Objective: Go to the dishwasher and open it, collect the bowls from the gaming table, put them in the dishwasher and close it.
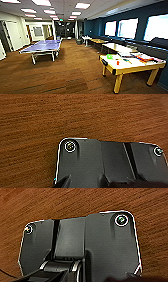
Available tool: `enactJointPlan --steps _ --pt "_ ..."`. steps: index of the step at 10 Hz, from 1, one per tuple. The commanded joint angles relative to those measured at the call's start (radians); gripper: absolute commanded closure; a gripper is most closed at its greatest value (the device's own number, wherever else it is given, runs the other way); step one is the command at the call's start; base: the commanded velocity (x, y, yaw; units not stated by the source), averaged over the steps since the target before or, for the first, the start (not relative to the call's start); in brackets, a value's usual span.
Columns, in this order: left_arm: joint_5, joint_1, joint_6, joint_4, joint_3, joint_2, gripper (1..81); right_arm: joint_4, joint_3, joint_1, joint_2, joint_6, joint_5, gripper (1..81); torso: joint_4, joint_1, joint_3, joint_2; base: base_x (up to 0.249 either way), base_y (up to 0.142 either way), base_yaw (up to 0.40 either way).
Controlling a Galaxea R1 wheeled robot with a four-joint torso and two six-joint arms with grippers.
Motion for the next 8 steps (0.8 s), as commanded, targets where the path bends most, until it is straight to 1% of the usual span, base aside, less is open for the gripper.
enactJointPlan --steps 1,8 --pt "0.036 -0.067 -0.002 0.000 -0.005 -0.008 1.0 -0.002 0.001 0.062 0.002 0.000 -0.046 1.0 0.000 0.000 0.000 0.000 0.216 0.000 0.000" --pt "0.036 -0.067 -0.002 0.002 -0.005 -0.008 1.0 -0.001 0.001 0.061 0.002 0.000 -0.046 1.0 0.000 0.000 0.000 0.000 0.216 0.000 0.000"
